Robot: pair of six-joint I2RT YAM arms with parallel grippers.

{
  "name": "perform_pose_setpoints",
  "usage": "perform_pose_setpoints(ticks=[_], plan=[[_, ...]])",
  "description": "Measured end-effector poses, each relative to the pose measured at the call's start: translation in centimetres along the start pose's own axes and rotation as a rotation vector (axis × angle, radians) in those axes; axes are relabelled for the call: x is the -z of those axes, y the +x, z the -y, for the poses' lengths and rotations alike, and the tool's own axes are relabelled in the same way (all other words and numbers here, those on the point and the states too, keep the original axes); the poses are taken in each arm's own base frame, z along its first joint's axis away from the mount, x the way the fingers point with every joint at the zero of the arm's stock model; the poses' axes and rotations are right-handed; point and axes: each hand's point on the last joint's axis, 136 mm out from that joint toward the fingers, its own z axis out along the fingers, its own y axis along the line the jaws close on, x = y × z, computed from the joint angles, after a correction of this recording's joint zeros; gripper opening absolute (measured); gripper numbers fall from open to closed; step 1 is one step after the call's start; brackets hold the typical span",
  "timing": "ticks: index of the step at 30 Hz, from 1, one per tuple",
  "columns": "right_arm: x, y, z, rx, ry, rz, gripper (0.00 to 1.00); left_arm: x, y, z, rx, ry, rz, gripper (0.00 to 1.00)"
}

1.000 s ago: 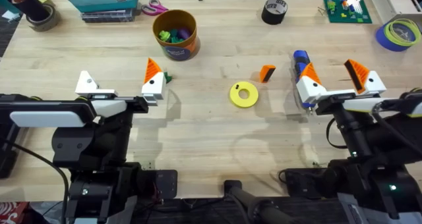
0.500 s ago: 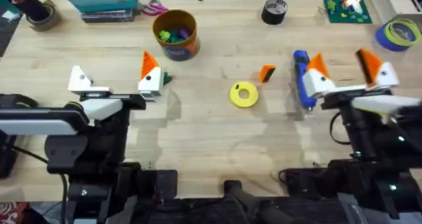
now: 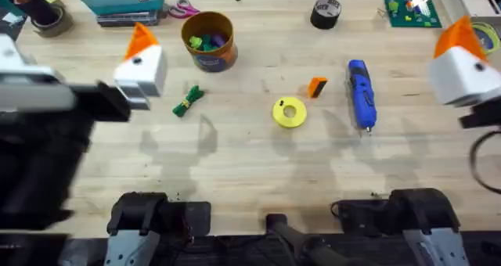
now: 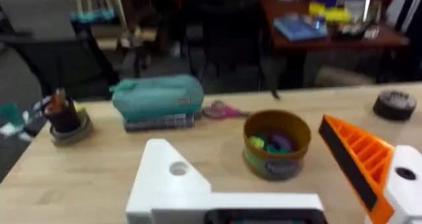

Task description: Pick up the gripper from the table and insert it into the empty holder that is missing its gripper. Then pick up a screw, insert it into the mounting hole, and use the screwdriver to tighten it. Finally, clean up the table by picking up the vegetable and placing it into the bucket.

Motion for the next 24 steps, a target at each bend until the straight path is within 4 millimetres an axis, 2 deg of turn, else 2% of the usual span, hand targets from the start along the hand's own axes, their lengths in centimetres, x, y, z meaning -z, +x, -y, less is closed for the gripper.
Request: perform_pose_setpoints(ticks=[5, 6, 9, 12, 16, 21, 24], plan=[[-0.5, -0.9, -0.1, -0.009, -0.003, -0.185, 0.997, -1.1, -1.5, -0.1, -0.006, 0.008, -0.199, 0.986], [-1.6, -0.2, 0.0, -0.019, -0.004, -0.365, 0.997, -2.3, -1.3, -0.1, -0.006, 0.017, -0.373, 0.986], [-2.3, 0.7, 0.0, -0.026, -0.003, -0.487, 0.997, -3.1, -0.7, -0.1, -0.006, 0.023, -0.48, 0.986], [-2.9, 1.6, 0.0, -0.032, -0.002, -0.594, 0.997, -3.7, 0.6, 0.0, -0.006, 0.029, -0.59, 0.985], [-3.1, 3.3, 0.1, -0.038, -0.001, -0.719, 0.997, -4.2, 3.5, 0.1, -0.005, 0.037, -0.739, 0.985], [-1.7, 6.6, 0.0, -0.048, 0.001, -0.907, 0.996, -4.6, 6.0, 0.5, 0.0, 0.055, -0.86, 0.985], [-1.1, 7.8, 0.0, -0.052, 0.001, -0.978, 0.997, -4.9, 6.8, 0.8, 0.008, 0.071, -0.902, 0.985]])
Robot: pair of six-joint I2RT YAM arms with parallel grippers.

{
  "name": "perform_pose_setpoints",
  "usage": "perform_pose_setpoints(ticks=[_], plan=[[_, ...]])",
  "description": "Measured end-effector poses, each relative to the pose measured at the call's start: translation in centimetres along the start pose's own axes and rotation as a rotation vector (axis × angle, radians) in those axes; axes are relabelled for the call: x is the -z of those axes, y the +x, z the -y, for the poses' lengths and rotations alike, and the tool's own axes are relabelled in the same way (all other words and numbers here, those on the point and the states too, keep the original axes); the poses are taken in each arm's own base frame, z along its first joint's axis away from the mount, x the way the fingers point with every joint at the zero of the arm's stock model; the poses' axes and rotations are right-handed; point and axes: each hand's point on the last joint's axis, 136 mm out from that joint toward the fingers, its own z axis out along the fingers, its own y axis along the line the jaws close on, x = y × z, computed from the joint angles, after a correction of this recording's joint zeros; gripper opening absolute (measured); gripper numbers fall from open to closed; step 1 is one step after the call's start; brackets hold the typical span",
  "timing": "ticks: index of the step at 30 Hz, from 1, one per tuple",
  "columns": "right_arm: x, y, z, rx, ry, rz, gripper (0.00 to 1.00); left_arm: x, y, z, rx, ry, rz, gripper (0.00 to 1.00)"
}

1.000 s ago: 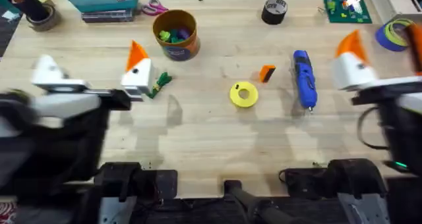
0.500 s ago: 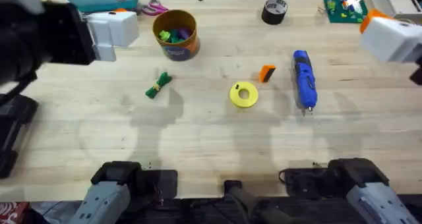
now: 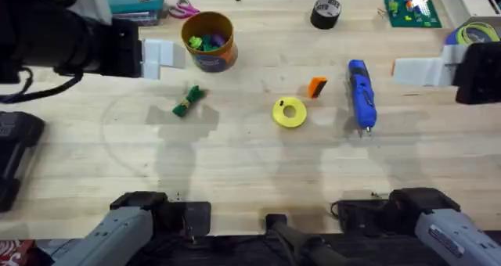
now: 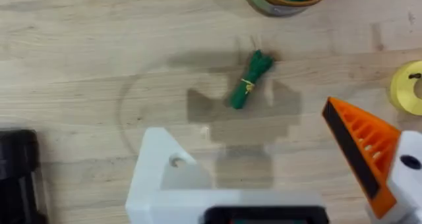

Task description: Pick up the gripper from the table and insert it into the empty holder that is missing its gripper. Then pick up a screw, insert it into the mounting hole, and use the screwdriver to tighten it. Finally, clean up the table by picking up the vegetable and placing it into the bucket.

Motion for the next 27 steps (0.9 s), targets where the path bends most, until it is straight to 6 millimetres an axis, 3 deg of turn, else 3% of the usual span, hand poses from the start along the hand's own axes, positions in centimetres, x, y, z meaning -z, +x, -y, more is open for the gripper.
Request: perform_pose_setpoints(ticks=[15, 27], plan=[[-0.2, 0.2, 0.0, -0.001, 0.0, -0.014, 0.997, -3.4, 0.6, 0.1, 0.004, 0.018, -0.129, 0.985], [-0.2, 0.2, 0.0, -0.001, 0.0, -0.016, 0.997, -3.3, 2.6, -1.0, -0.057, 0.011, -0.215, 0.982]])
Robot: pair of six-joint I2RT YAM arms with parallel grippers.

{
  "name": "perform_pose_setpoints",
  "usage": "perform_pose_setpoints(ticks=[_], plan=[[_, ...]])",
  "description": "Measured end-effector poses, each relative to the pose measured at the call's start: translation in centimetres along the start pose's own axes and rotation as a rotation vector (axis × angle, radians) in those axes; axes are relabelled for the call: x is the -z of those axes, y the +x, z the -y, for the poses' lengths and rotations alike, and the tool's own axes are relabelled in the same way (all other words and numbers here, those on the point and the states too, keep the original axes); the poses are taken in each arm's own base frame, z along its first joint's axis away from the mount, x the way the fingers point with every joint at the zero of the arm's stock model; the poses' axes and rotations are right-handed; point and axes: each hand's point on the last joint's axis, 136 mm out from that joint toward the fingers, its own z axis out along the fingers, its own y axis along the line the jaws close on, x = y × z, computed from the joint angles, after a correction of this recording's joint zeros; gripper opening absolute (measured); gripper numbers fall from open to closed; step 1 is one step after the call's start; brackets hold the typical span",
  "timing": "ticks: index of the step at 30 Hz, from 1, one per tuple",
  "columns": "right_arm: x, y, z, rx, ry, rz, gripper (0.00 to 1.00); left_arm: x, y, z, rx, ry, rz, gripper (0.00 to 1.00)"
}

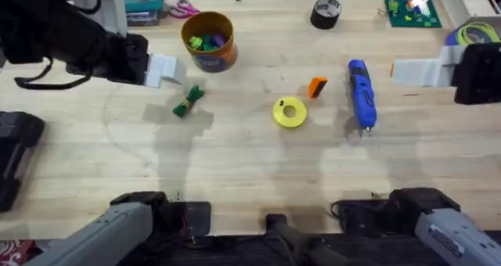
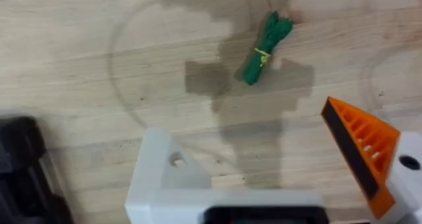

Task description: Pick up the gripper from the table and insert it into the empty holder that is missing its gripper. Then pick up a screw, insert it into the mounting hole, and use the screwdriver to tighten it. Finally, clean up the table by picking up the vegetable and placing it into the bucket.

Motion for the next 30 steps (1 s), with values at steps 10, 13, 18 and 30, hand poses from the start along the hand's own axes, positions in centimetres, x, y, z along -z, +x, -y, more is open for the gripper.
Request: perform_pose_setpoints(ticks=[10, 13, 18, 30], plan=[[0.0, 0.0, 0.0, 0.0, 0.0, 0.0, 0.997, -4.7, 0.7, -0.1, -0.203, 0.009, -0.033, 0.985], [0.0, 0.0, 0.0, 0.0, 0.0, 0.0, 0.997, -6.2, 0.9, -0.1, -0.276, 0.026, -0.066, 0.985], [0.0, 0.0, 0.0, 0.0, 0.0, -0.001, 0.997, -8.7, 0.7, 0.5, -0.358, 0.088, -0.108, 0.985], [0.0, 0.0, 0.0, 0.0, 0.0, 0.0, 0.996, -14.7, 1.6, 1.4, -0.38, 0.196, -0.231, 0.96]])
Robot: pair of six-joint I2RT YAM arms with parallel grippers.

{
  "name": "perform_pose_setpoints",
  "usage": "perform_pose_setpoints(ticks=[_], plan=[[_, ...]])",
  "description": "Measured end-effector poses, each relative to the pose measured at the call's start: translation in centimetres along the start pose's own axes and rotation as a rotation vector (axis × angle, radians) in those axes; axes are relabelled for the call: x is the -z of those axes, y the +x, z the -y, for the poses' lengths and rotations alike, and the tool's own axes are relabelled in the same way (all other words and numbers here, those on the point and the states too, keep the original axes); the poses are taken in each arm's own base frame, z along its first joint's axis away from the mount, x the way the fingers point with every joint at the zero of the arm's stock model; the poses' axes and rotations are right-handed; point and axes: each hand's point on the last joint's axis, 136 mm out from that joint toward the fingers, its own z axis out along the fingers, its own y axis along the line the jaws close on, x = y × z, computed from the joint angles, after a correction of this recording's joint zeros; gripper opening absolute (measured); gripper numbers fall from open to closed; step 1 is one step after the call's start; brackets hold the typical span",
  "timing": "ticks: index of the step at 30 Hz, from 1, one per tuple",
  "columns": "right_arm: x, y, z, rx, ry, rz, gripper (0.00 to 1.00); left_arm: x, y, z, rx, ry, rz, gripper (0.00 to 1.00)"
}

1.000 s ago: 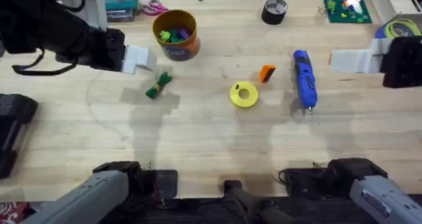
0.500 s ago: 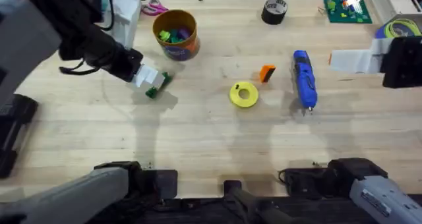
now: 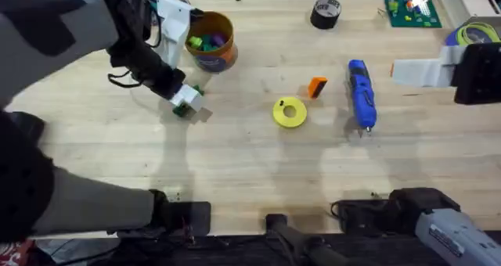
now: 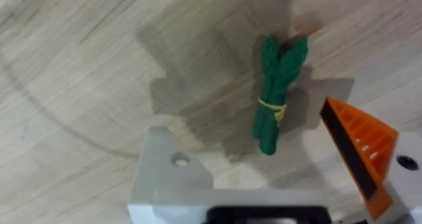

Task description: Pick up the gripper from the table and insert it into the empty holder that is missing its gripper. Then pick up a screw, insert it into the mounting hole, and use the screwdriver to tighten it. Finally, clean up the table by picking up the vegetable and placing it into the bucket.

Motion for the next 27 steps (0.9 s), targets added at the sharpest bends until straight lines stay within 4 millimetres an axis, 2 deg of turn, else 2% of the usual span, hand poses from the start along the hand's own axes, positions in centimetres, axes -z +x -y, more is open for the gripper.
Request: perform_pose_setpoints(ticks=[5, 10, 11, 17, 18, 19, 20, 27], plan=[[0.0, 0.0, 0.0, 0.0, 0.0, 0.0, 0.997, -1.7, 0.0, -0.1, 0.004, 0.028, -0.028, 0.941], [0.0, 0.0, 0.0, 0.0, 0.0, 0.0, 0.997, -2.5, 0.1, -0.1, 0.005, 0.038, -0.042, 0.847], [0.0, 0.0, 0.0, 0.0, 0.0, 0.0, 0.997, -2.5, 0.1, -0.1, 0.004, 0.039, -0.041, 0.8], [0.0, 0.0, 0.0, 0.0, 0.0, 0.0, 0.997, -2.5, -0.2, -0.1, 0.001, 0.043, -0.028, 0.355], [0.0, 0.0, 0.0, 0.0, 0.0, 0.0, 0.997, -2.5, -0.2, 0.0, 0.002, 0.049, -0.025, 0.243], [0.0, 0.0, 0.0, 0.0, 0.0, 0.0, 0.997, -2.4, -0.2, 0.2, 0.001, 0.056, -0.022, 0.086], [0.0, 0.0, 0.0, 0.0, 0.0, 0.0, 0.997, -2.4, -0.3, 0.3, -0.004, 0.061, -0.021, 0.026], [0.0, 0.0, 0.0, 0.0, 0.0, 0.0, 0.995, -2.4, -0.3, 0.3, -0.004, 0.064, -0.019, 0.004]])
